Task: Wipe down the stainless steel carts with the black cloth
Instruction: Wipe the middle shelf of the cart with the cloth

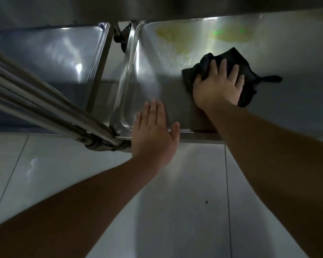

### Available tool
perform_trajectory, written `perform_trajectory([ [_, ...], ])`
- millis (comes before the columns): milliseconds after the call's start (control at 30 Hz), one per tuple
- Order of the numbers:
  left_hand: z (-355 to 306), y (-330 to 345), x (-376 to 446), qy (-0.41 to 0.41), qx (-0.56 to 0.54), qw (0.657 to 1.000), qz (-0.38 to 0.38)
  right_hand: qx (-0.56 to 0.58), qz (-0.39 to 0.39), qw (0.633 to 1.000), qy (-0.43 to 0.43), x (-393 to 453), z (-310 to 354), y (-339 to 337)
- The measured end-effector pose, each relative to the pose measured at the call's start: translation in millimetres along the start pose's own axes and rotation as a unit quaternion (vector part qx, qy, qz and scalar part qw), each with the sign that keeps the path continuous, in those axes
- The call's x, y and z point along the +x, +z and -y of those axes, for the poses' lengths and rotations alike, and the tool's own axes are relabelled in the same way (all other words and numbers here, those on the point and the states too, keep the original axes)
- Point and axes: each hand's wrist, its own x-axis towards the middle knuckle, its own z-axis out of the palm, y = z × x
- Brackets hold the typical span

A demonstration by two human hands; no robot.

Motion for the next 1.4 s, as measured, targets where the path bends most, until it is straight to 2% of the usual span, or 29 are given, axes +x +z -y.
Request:
perform_trajectory([
  [33, -1, 1, -1, 0.000, 0.000, 1.000, -0.001, 0.006, -0.002, 1.000, 0.027, -3, 6, 2],
  [100, -1, 1, -1, 0.000, 0.001, 1.000, -0.002, 0.010, 0.007, 1.000, 0.016, -3, 30, 6],
  [233, 1, -1, -1, 0.005, -0.004, 1.000, 0.004, -0.025, 0.079, 0.985, -0.149, -3, 83, 13],
  [300, 1, -1, -1, 0.010, -0.008, 1.000, 0.010, -0.030, 0.114, 0.966, -0.231, -4, 94, 15],
  [367, 3, -1, -2, 0.009, 0.004, 1.000, 0.007, -0.022, 0.132, 0.952, -0.276, -4, 88, 13],
  [500, 2, -3, -3, 0.010, 0.010, 1.000, -0.014, -0.045, 0.112, 0.947, -0.299, -1, 47, 2],
  [667, 2, 0, -3, 0.008, 0.003, 1.000, -0.014, -0.068, 0.098, 0.937, -0.328, -8, -36, -17],
  [767, 0, -1, -1, 0.002, -0.007, 1.000, -0.015, -0.075, 0.098, 0.946, -0.301, -14, -76, -27],
  [867, 0, -2, -1, -0.003, -0.007, 1.000, -0.012, -0.077, 0.102, 0.950, -0.284, -34, -95, -26],
  [1167, -8, -18, -6, 0.009, 0.032, 0.999, -0.018, -0.075, 0.117, 0.918, -0.371, -65, -151, -34],
  [1400, -60, -19, -7, 0.025, 0.003, 1.000, -0.015, -0.118, 0.134, 0.906, -0.383, -55, -246, -71],
])
